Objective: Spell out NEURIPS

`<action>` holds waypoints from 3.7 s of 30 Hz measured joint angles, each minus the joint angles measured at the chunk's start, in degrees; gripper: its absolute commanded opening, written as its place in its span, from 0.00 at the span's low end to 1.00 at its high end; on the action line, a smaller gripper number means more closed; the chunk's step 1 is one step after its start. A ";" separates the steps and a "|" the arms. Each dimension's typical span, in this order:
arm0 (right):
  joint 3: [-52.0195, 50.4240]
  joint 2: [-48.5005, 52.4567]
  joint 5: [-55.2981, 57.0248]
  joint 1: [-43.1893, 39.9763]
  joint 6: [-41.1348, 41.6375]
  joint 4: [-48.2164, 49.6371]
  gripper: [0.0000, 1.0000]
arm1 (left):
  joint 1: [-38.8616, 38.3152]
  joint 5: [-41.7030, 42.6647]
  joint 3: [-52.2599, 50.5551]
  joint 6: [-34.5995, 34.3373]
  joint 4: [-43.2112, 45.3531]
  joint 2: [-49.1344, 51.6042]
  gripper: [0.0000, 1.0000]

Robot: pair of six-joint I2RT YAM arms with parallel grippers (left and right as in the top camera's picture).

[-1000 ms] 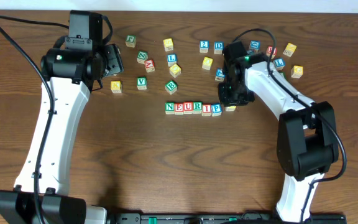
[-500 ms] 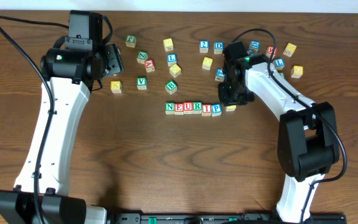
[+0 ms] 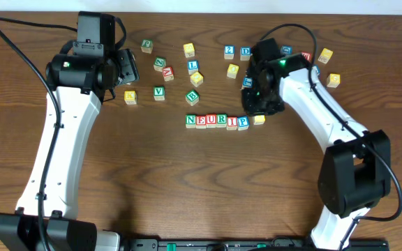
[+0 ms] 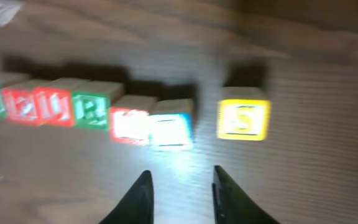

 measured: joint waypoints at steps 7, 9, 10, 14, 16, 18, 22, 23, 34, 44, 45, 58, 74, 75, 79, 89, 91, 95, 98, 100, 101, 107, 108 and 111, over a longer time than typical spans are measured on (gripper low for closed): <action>0.00 0.17 -1.81 6.38 2.86 0.11 0.02 | 0.00 0.00 0.00 0.00 0.07 0.00 0.69; 0.00 0.55 -1.73 7.72 4.13 0.11 0.01 | 0.00 0.00 0.00 0.00 0.07 0.00 0.69; 0.00 1.01 -1.70 8.35 4.81 0.11 0.01 | 0.00 0.00 0.00 0.00 0.07 0.00 0.69; -0.02 3.82 -1.70 9.97 6.54 0.02 0.01 | 0.00 0.00 0.00 0.00 0.07 0.00 0.70; -0.02 4.94 -1.57 10.36 6.93 -0.04 0.01 | 0.00 0.00 0.00 0.00 0.07 0.00 0.70; -0.02 5.62 -1.03 10.69 7.30 -0.17 0.01 | 0.00 0.00 0.00 0.00 0.07 0.00 0.69; -0.04 6.56 1.03 10.99 8.15 -0.72 0.01 | 0.00 0.00 0.00 0.00 0.07 0.00 0.69; -0.04 6.91 1.84 10.99 8.26 -0.74 0.01 | 0.00 0.00 0.00 0.00 0.07 0.00 0.69; -0.07 10.36 5.20 11.04 8.83 1.25 0.02 | 0.00 0.00 0.00 0.00 0.31 0.00 0.70; -0.07 10.36 6.16 11.04 8.83 2.95 0.02 | 0.00 0.00 0.00 0.00 0.31 0.00 0.69; -0.07 10.36 6.25 11.04 8.83 2.97 0.02 | 0.00 0.00 0.00 0.00 0.31 0.00 0.69; -0.07 10.36 6.93 11.04 8.83 3.85 0.03 | 0.00 0.00 0.00 0.00 0.31 0.00 0.69; -0.07 8.61 7.08 10.75 8.83 -0.35 0.01 | 0.00 0.00 0.00 0.00 0.31 0.00 0.69; -0.07 7.76 7.13 10.60 8.83 -0.94 0.01 | 0.00 0.00 0.00 0.00 0.31 0.00 0.69; 0.00 4.46 7.39 9.55 8.83 -2.54 0.01 | 0.00 0.00 0.00 0.00 0.31 0.00 0.70; -1.68 3.96 8.87 8.33 8.83 -2.25 0.04 | 0.00 0.00 0.00 0.00 0.28 0.00 0.69; -2.56 3.96 9.07 8.33 8.83 -1.64 0.04 | 0.00 0.00 0.00 0.00 0.31 0.00 0.69; -4.37 3.96 9.25 8.28 8.83 -0.72 0.04 | 0.00 0.00 0.00 0.00 0.28 0.00 0.69; -5.25 3.96 9.27 8.28 8.83 0.31 0.04 | 0.00 0.00 0.00 0.00 0.31 0.00 0.69; -5.64 3.96 9.29 8.28 8.83 1.03 0.04 | 0.00 0.00 0.00 0.00 0.31 0.00 0.70; -5.99 3.96 9.29 8.28 8.83 1.66 0.04 | 0.00 0.00 0.00 0.00 0.31 0.00 0.70; -9.07 3.96 9.31 8.28 8.83 4.39 0.04 | 0.00 0.00 0.00 0.00 0.28 0.00 0.69; -9.40 3.96 9.31 8.28 8.83 4.59 0.04 | 0.00 0.00 0.00 0.00 0.28 0.00 0.69; -9.66 3.96 9.35 8.28 8.83 5.68 0.04 | 0.00 0.00 0.00 0.00 0.28 0.00 0.69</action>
